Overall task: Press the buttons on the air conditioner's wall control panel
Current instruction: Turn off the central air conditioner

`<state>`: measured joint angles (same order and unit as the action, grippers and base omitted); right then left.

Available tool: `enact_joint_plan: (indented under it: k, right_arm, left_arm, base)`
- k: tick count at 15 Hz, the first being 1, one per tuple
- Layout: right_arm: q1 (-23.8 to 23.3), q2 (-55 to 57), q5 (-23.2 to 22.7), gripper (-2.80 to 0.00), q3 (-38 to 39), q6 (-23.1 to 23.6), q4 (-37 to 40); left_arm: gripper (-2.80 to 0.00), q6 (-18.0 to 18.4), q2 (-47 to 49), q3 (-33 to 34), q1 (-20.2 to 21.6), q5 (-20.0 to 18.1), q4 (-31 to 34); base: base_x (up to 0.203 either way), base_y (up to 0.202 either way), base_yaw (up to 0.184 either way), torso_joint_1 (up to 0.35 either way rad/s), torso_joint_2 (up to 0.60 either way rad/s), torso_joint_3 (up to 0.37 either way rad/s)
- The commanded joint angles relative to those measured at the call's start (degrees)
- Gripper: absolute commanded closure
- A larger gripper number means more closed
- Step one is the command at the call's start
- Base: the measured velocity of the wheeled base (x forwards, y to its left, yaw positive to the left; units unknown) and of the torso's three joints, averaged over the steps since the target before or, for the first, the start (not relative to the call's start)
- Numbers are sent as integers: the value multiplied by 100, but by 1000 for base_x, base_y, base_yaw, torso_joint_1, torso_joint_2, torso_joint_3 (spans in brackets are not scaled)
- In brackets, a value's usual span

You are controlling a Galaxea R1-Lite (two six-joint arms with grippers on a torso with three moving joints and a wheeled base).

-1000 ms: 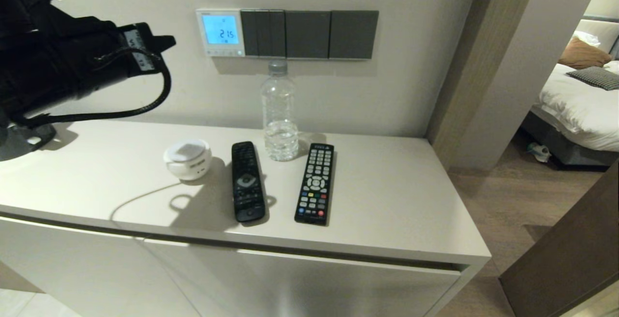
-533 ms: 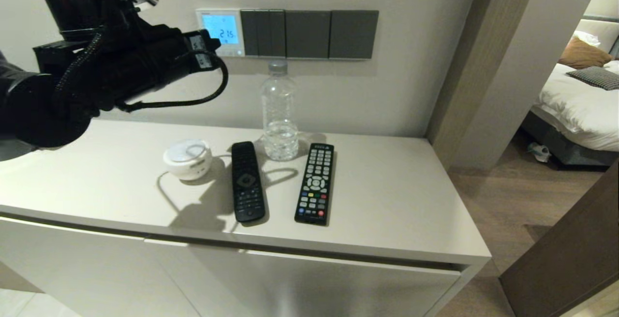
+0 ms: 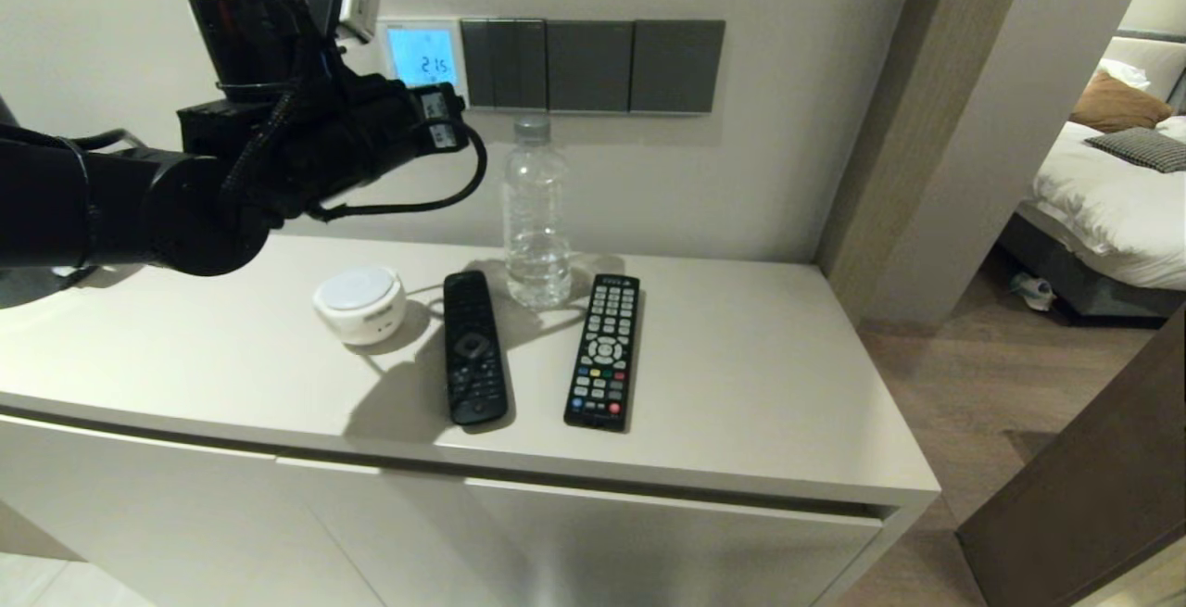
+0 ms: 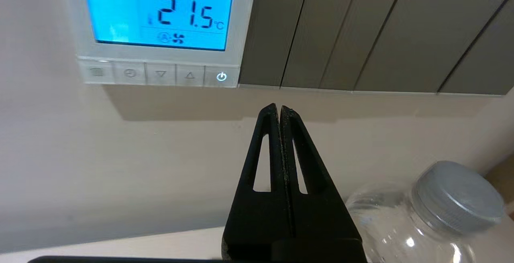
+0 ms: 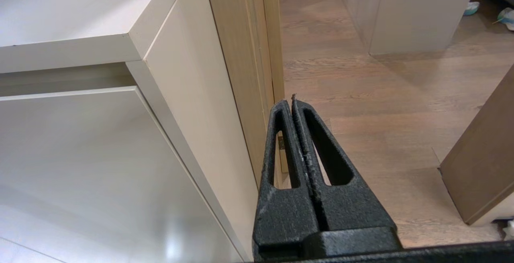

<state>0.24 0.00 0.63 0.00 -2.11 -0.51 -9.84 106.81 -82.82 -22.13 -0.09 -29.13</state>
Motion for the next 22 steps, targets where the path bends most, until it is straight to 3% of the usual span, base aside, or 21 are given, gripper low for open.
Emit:
enact_joint_plan:
  k: [1, 6, 22]
  right_arm:
    - [2, 9, 3, 0, 9, 0, -2]
    - [2, 9, 6, 0, 9, 0, -2]
    - [2, 9, 7, 0, 9, 0, -2]
  left_arm:
    - [0, -7, 242, -143, -2, 102, -82]
    - [0, 6, 594, -553, 5, 360, -110]
    - [0, 17, 1004, -983, 240, 360, -93]
  base:
    - [0, 0, 0, 0, 0, 0]
    - [0, 0, 0, 0, 0, 0]
    - [0, 0, 0, 0, 0, 0]
